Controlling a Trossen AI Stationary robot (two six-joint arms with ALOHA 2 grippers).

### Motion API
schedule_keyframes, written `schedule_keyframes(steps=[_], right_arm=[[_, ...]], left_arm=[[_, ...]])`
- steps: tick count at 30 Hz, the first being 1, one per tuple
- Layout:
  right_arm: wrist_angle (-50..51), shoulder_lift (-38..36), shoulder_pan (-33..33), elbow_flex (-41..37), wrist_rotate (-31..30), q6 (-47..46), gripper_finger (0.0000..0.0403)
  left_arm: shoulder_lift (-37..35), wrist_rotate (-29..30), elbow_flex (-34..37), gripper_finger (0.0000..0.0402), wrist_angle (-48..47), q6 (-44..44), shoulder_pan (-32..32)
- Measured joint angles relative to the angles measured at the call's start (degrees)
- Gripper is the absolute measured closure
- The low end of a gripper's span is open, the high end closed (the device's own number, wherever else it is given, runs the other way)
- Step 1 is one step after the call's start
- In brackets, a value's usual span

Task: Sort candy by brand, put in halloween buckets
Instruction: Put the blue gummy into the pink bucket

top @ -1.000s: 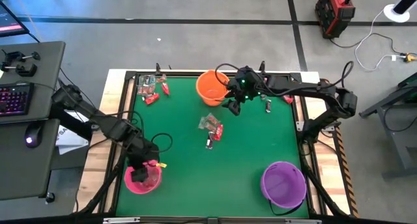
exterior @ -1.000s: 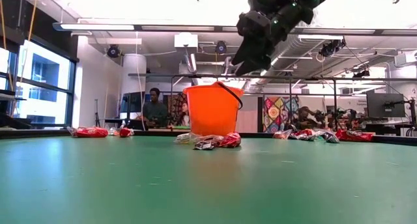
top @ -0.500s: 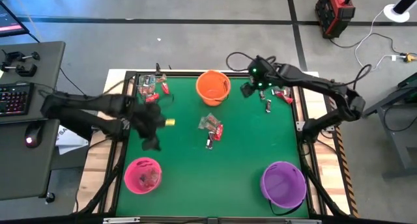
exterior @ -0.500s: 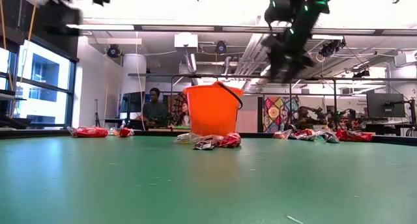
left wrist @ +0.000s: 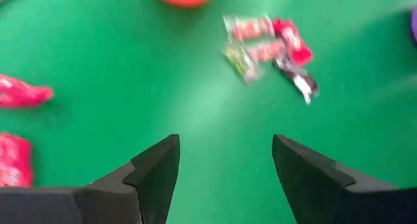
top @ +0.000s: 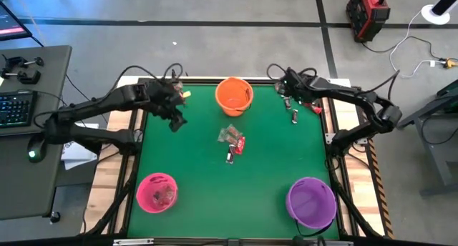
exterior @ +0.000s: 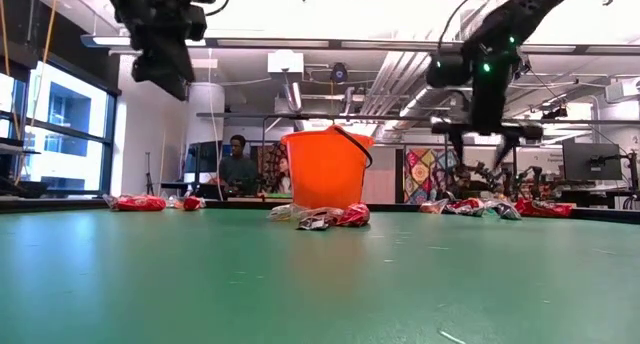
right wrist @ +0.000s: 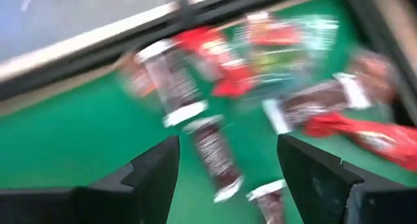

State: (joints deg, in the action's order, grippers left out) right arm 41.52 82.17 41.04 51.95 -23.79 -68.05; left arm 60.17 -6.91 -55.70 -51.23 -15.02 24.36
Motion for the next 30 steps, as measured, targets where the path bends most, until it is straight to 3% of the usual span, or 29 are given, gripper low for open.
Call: schedule_keyframes(steps=[5, 12, 15, 22, 30], right_arm=[[-4.6, 0.0, -0.1, -6.3, -1.3, -19.2, 0.0151], [-9.6, 0.0, 0.6, -10.7, -5.7, -35.6, 0.0151], [-10.5, 0.5, 1.4, -10.2, -7.4, -38.0, 0.0151], [-20.9, 6.0, 4.7, -9.9, -2.8, -37.3, 0.0151], [-19.7, 7.8, 5.7, -9.9, -3.3, -42.5, 0.0151]], left_arm=[[0.0, 0.0, 0.0, 0.0168, 6.0, 2.9, 2.8], [0.0, -0.2, 0.0, 0.0168, 7.9, 6.8, 5.2], [0.0, -0.2, 0.0, 0.0168, 7.9, 6.8, 6.1], [0.0, -1.1, 0.0, 0.0168, 7.9, 7.6, 7.2], [0.0, -1.1, 0.0, 0.0168, 7.8, 6.3, 7.1]])
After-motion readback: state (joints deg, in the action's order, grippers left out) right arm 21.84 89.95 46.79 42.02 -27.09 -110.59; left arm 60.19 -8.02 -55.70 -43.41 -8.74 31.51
